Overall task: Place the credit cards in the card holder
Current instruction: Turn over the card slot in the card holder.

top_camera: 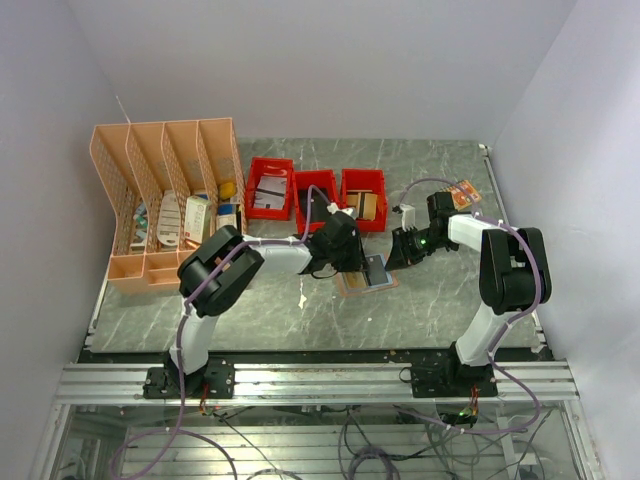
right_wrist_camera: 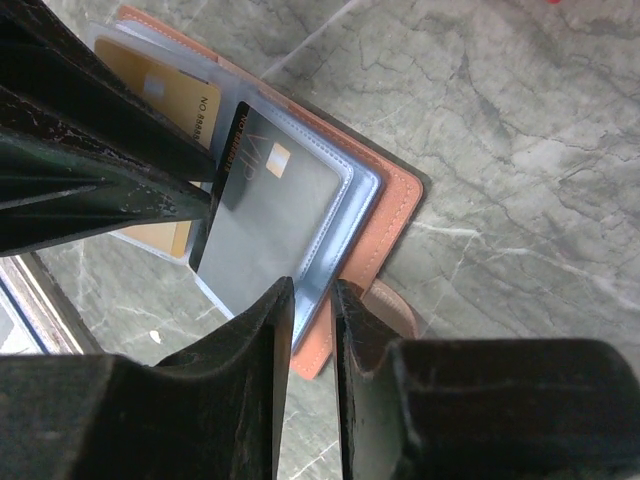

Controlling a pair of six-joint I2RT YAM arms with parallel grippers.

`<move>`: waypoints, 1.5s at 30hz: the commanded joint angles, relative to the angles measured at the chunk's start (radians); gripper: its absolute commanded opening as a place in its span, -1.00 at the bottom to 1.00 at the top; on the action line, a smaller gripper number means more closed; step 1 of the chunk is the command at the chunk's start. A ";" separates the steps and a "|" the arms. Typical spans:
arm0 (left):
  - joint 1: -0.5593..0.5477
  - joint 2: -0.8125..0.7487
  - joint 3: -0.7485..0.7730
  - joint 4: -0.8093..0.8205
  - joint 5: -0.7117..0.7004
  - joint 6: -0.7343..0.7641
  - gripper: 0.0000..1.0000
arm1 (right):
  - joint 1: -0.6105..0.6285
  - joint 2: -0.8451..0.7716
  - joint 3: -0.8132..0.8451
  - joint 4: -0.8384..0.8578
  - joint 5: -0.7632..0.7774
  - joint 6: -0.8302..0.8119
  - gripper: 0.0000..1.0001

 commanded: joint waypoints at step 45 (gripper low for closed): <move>-0.003 0.020 -0.031 0.114 0.078 0.066 -0.82 | -0.031 0.027 0.006 -0.043 -0.199 -0.033 -0.39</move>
